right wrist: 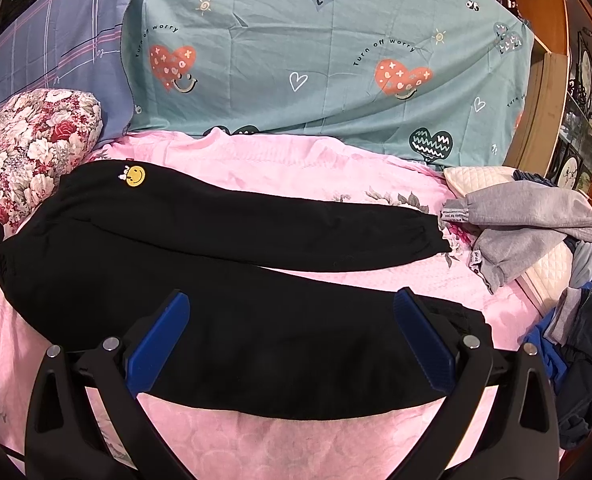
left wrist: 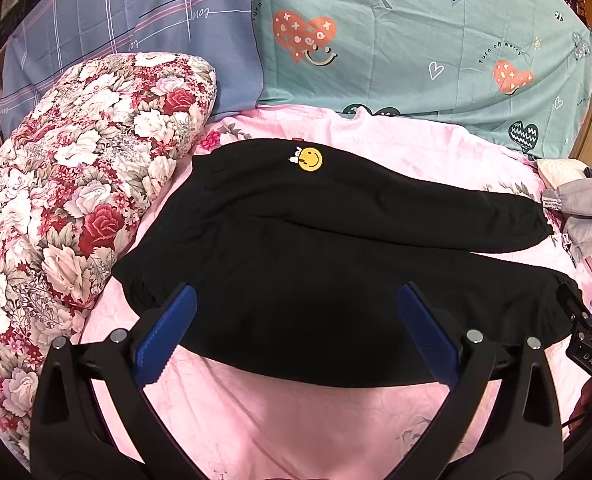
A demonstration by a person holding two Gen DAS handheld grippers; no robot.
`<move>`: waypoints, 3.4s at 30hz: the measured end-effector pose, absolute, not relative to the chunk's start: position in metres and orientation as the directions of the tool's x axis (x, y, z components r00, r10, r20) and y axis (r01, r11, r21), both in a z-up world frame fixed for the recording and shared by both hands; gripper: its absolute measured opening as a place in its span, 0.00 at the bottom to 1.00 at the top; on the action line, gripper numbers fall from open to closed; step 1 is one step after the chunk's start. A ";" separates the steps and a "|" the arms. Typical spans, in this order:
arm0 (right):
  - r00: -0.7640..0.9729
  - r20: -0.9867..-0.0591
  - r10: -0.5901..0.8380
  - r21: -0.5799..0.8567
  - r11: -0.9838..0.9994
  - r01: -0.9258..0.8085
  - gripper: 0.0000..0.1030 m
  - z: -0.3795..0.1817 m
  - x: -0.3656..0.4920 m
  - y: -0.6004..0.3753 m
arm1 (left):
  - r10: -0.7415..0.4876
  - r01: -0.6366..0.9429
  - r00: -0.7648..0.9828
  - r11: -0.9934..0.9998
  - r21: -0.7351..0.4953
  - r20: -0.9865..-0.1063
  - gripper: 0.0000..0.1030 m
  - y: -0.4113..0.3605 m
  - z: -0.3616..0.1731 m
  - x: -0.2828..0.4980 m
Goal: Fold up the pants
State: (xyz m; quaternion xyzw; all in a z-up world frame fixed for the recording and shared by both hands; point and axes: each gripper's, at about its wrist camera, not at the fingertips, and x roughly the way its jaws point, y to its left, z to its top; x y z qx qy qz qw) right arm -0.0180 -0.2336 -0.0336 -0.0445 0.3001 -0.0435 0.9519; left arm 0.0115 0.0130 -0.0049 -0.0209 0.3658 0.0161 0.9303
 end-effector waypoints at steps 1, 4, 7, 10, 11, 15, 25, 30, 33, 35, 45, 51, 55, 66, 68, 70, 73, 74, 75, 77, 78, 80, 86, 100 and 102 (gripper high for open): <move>0.821 -0.561 -0.111 -0.112 0.992 0.057 0.99 -0.034 -0.018 -0.234 | 0.014 -0.045 0.732 0.999 -0.028 -0.681 0.98 0.013 -0.005 0.011; 0.826 -0.553 -0.111 -0.113 0.992 0.058 0.99 -0.034 -0.017 -0.234 | 0.014 -0.044 0.732 0.999 -0.027 -0.682 0.98 0.012 -0.006 0.011; 0.828 -0.550 -0.113 -0.115 0.992 0.058 0.99 -0.034 -0.018 -0.233 | 0.014 -0.045 0.731 0.999 -0.028 -0.682 0.98 0.013 -0.006 0.011; 0.824 -0.556 -0.111 -0.115 0.992 0.057 0.99 -0.035 -0.017 -0.232 | 0.015 -0.046 0.731 0.999 -0.028 -0.683 0.98 0.013 -0.007 0.011; 0.823 -0.557 -0.111 -0.115 0.992 0.056 0.99 -0.035 -0.017 -0.232 | 0.014 -0.046 0.731 0.999 -0.029 -0.683 0.98 0.013 -0.007 0.011; 0.821 -0.560 -0.112 -0.119 0.991 0.054 0.99 -0.036 -0.017 -0.230 | 0.007 -0.039 0.726 0.999 -0.031 -0.688 0.98 0.015 -0.010 0.013; 0.781 -0.594 -0.193 -0.114 0.981 0.156 0.99 -0.045 -0.009 -0.267 | 0.050 -0.246 0.605 0.961 -0.127 -0.795 0.98 0.127 -0.049 0.033; 0.760 -0.595 -0.262 -0.126 0.964 0.234 0.99 -0.057 -0.005 -0.291 | 0.039 -0.344 0.564 0.919 -0.192 -0.825 0.98 0.178 -0.070 0.037; 0.751 -0.611 -0.253 -0.104 0.965 0.240 0.99 -0.064 -0.006 -0.304 | 0.062 -0.395 0.527 0.901 -0.179 -0.847 0.97 0.193 -0.084 0.049; 0.733 -0.634 -0.248 -0.089 0.964 0.249 0.99 -0.067 -0.006 -0.311 | 0.069 -0.401 0.521 0.900 -0.173 -0.850 0.93 0.199 -0.091 0.061; 0.685 -0.680 -0.261 -0.077 0.955 0.287 0.99 -0.079 -0.009 -0.337 | 0.045 -0.413 0.437 0.897 -0.156 -0.899 0.14 0.203 -0.123 0.116; 0.616 -0.729 -0.298 -0.022 0.910 0.414 0.99 -0.086 -0.013 -0.410 | 0.083 -0.376 0.498 0.918 -0.129 -0.863 0.12 0.189 -0.103 0.104; 0.562 -0.774 -0.291 0.027 0.872 0.488 0.99 -0.098 -0.010 -0.462 | 0.063 -0.348 0.519 0.926 -0.143 -0.853 0.12 0.183 -0.099 0.105; 0.483 -0.844 -0.235 0.032 0.875 0.483 0.30 -0.145 0.028 -0.485 | -0.005 -0.377 0.486 0.901 -0.215 -0.874 0.12 0.184 -0.122 0.107; 0.514 -0.839 -0.176 0.108 0.873 0.475 0.15 -0.141 0.027 -0.491 | 0.027 -0.400 0.498 0.894 -0.202 -0.867 0.11 0.185 -0.115 0.104; 0.549 -0.812 -0.197 0.105 0.877 0.469 0.14 -0.127 0.022 -0.494 | 0.077 -0.429 0.528 0.884 -0.187 -0.846 0.10 0.188 -0.097 0.096; 0.607 -0.766 -0.211 0.111 0.887 0.449 0.14 -0.097 0.009 -0.499 | 0.105 -0.424 0.578 0.886 -0.188 -0.810 0.10 0.189 -0.068 0.078; 0.616 -0.760 -0.207 0.116 0.889 0.442 0.14 -0.088 0.005 -0.501 | 0.109 -0.414 0.594 0.891 -0.187 -0.797 0.10 0.186 -0.057 0.070; 0.621 -0.753 -0.218 0.105 0.892 0.440 0.14 -0.077 -0.001 -0.503 | 0.112 -0.404 0.603 0.897 -0.181 -0.790 0.10 0.182 -0.049 0.062; 0.610 -0.750 -0.257 0.070 0.886 0.459 0.14 -0.067 -0.007 -0.508 | 0.113 -0.386 0.616 0.906 -0.174 -0.779 0.10 0.176 -0.036 0.046; 0.601 -0.754 -0.264 0.069 0.878 0.473 0.14 -0.064 -0.014 -0.515 | 0.119 -0.380 0.621 0.910 -0.165 -0.774 0.10 0.173 -0.032 0.039; 0.587 -0.770 -0.251 0.078 0.876 0.477 0.14 -0.065 -0.023 -0.523 | 0.146 -0.371 0.626 0.920 -0.128 -0.766 0.10 0.165 -0.027 0.022; 0.361 -0.884 -0.296 -0.080 0.858 0.508 0.48 -0.135 -0.032 -0.535 | 0.213 -0.365 0.445 0.930 0.041 -0.870 0.47 0.162 -0.084 0.015; 0.693 -0.660 -0.290 -0.052 0.938 0.344 0.76 -0.056 0.079 -0.484 | 0.206 -0.304 0.796 0.949 -0.082 -0.570 0.90 0.126 0.008 0.064; 0.680 -0.696 -0.231 0.032 0.936 0.350 0.76 -0.070 0.117 -0.492 | 0.121 -0.218 0.821 0.970 -0.110 -0.558 0.91 0.096 0.007 0.083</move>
